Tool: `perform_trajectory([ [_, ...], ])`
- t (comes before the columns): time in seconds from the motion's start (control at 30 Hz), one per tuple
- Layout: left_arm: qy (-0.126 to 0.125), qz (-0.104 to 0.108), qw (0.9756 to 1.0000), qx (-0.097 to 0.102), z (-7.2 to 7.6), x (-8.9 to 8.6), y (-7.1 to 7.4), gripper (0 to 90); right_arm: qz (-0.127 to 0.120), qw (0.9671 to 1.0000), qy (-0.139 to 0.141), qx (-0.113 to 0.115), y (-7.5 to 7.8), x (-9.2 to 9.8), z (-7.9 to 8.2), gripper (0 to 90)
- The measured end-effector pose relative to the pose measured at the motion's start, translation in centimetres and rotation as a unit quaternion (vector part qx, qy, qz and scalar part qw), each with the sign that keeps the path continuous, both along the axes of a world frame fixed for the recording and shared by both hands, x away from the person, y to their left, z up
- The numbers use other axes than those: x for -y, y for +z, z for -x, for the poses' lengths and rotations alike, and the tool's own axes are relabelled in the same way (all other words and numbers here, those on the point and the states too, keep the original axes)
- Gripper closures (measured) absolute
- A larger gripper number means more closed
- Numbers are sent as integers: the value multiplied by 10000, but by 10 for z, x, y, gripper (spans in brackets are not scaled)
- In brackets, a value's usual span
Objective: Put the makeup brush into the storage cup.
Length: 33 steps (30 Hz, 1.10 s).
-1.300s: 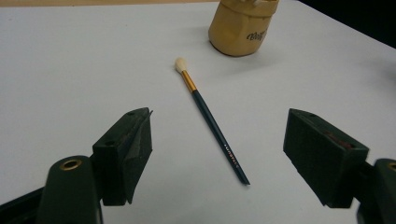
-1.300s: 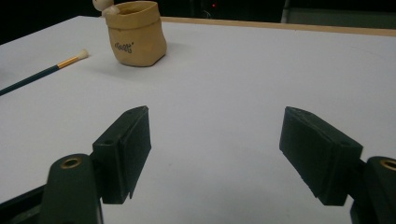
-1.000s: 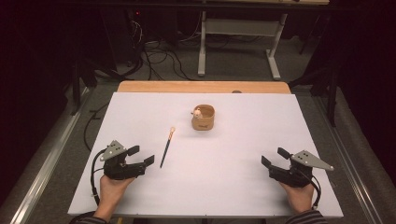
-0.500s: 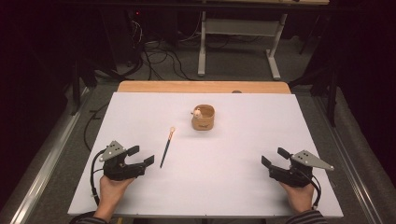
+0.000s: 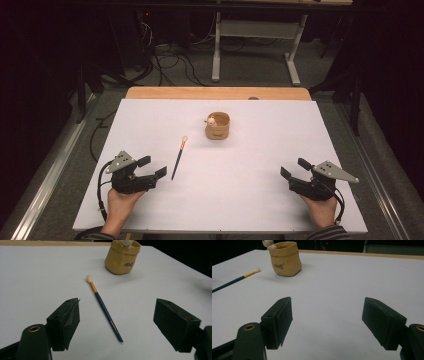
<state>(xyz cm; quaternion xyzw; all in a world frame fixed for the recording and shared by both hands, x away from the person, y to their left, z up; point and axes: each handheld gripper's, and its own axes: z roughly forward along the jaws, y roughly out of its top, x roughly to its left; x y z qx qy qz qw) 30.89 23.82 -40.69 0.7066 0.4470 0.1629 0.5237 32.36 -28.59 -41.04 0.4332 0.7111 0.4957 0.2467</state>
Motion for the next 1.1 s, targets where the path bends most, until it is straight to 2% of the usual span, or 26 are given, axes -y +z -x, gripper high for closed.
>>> perform_trajectory([
  [0.6,-126,-19,9999,-1,-9,11,8,217,-32,10000,6,-26,0,0,0,258],
  [0.73,-142,15,9999,-69,-13,14,9,218,-31,10000,11,-25,0,0,0,258],
  [1.1,-143,25,9999,20,-21,21,16,211,-42,10000,27,-32,0,0,0,258],
])
